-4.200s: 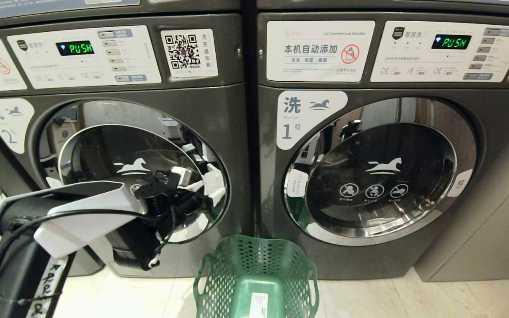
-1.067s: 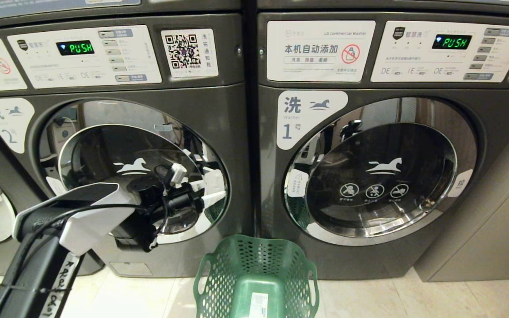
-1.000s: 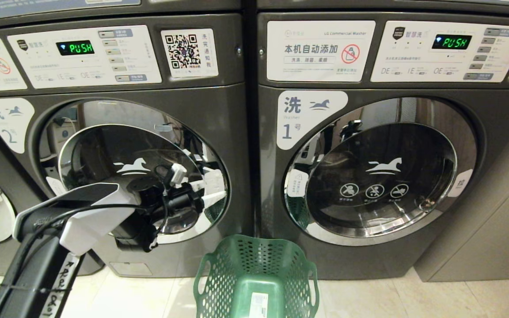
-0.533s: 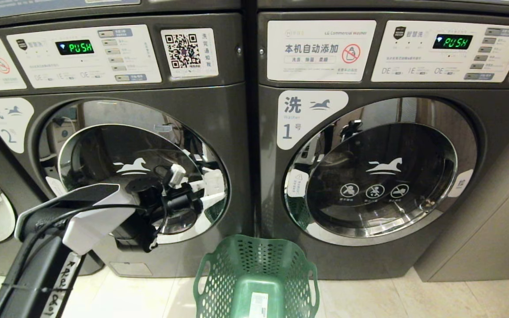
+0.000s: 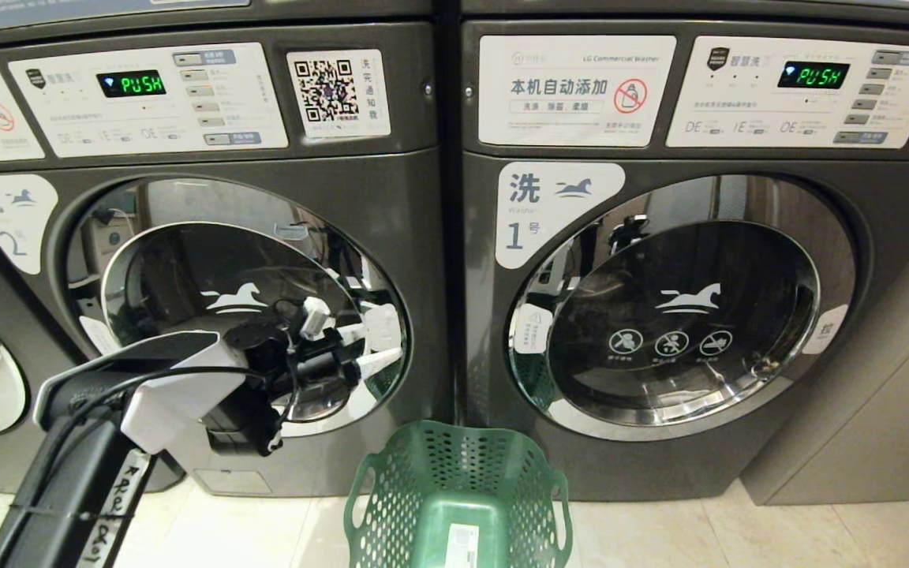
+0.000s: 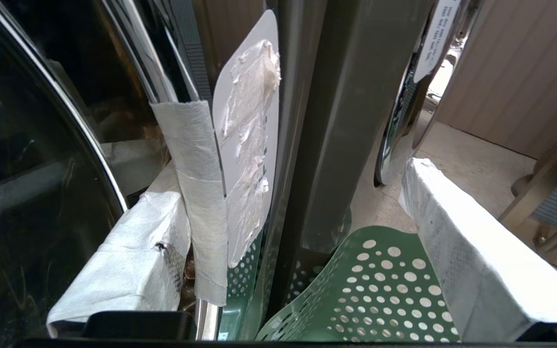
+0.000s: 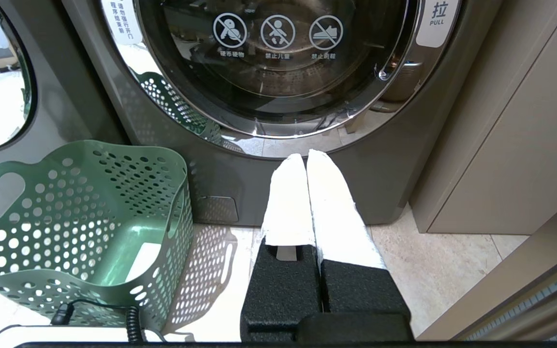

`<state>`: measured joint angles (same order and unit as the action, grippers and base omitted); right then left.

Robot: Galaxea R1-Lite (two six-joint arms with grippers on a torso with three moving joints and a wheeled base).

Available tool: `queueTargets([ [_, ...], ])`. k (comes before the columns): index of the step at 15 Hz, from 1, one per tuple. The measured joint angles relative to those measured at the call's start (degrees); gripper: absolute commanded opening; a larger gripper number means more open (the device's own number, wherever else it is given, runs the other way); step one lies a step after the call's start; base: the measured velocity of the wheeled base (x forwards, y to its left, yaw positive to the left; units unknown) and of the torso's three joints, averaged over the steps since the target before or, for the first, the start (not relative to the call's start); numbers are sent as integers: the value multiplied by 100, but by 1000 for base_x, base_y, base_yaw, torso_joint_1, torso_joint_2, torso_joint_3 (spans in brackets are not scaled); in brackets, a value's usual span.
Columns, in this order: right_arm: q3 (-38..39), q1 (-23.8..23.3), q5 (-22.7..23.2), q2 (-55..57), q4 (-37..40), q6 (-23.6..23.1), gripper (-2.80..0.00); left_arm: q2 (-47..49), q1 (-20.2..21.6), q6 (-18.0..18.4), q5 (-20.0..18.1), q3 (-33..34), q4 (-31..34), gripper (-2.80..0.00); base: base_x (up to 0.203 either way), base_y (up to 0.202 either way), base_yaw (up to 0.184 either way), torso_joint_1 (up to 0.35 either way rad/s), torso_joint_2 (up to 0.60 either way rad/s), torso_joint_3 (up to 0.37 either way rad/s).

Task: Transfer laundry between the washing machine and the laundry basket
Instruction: Open the lid of the washing machine

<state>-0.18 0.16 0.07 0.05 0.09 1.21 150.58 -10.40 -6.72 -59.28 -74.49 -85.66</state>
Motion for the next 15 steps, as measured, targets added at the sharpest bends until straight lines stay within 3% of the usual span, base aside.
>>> queueTargets([
  [8,0,0,0,0,1,0,-280,-46,-38,20,-168,513,-199,0,0,0,0,0,0,0],
  [10,0,0,0,0,1,1,-280,-68,-38,20,-367,633,-193,0,0,0,0,-13,-6,8],
  [15,0,0,0,0,1,2,-280,-107,-38,151,-277,789,-173,0,0,0,0,0,0,0],
])
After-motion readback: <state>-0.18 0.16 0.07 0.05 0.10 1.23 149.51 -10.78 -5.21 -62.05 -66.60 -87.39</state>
